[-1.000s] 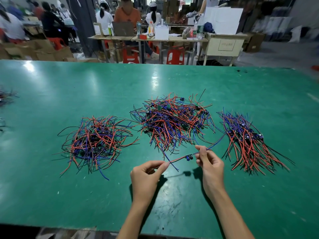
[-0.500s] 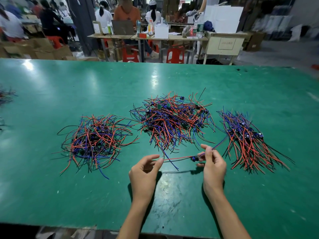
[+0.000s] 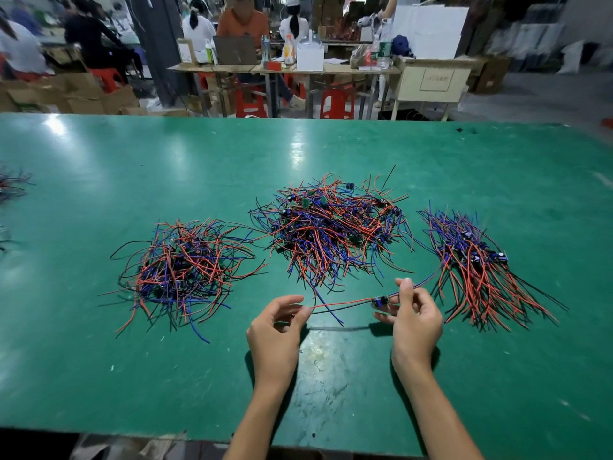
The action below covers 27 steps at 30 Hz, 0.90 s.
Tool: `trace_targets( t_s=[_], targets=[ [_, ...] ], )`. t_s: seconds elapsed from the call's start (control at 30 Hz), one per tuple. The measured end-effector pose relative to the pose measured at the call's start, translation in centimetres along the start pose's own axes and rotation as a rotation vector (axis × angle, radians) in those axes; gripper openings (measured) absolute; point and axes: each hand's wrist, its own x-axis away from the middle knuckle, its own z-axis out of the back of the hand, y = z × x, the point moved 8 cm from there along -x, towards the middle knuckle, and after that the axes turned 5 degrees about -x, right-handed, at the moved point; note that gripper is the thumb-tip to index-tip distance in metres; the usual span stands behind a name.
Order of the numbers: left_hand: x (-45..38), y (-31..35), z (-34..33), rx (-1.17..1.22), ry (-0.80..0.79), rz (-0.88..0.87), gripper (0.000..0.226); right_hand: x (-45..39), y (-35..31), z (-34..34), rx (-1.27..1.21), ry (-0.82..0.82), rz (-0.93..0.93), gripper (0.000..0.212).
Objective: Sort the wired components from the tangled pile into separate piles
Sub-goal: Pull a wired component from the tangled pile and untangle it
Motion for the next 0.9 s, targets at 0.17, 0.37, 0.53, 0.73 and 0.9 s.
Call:
trace_targets(
  t_s=[0.17,0.37,0.53,0.73,0.9],
  targets=[
    [-0.1,0.0,-0.1,-0.023,-0.017,-0.023,0.025,0.1,0.0,0.0,0.014,-0.014,-0.004,0.025],
    [-0.1,-0.1,-0.1,-0.026,-0.023,-0.031,0.037,0.2,0.1,0.0,0.008,-0.013,-0.012,0.024],
    [-0.2,-0.2,-0.2,-0.001,-0.035,-0.036,0.032,0.1,0.2,0.1,0.016,-0.021,0.004,0.024],
    [-0.4,-0.6,-0.1,0.028,0.003,-0.003,0.009,-2.6,-1.2,-0.7,0.153,-0.026,0.042,0.031],
    [-0.6,-1.0,-0.3,0.040,-0.001,0.021,0.013,-8.8,-7.9,-1.7,0.528,-0.015,0.251,0.035]
  ],
)
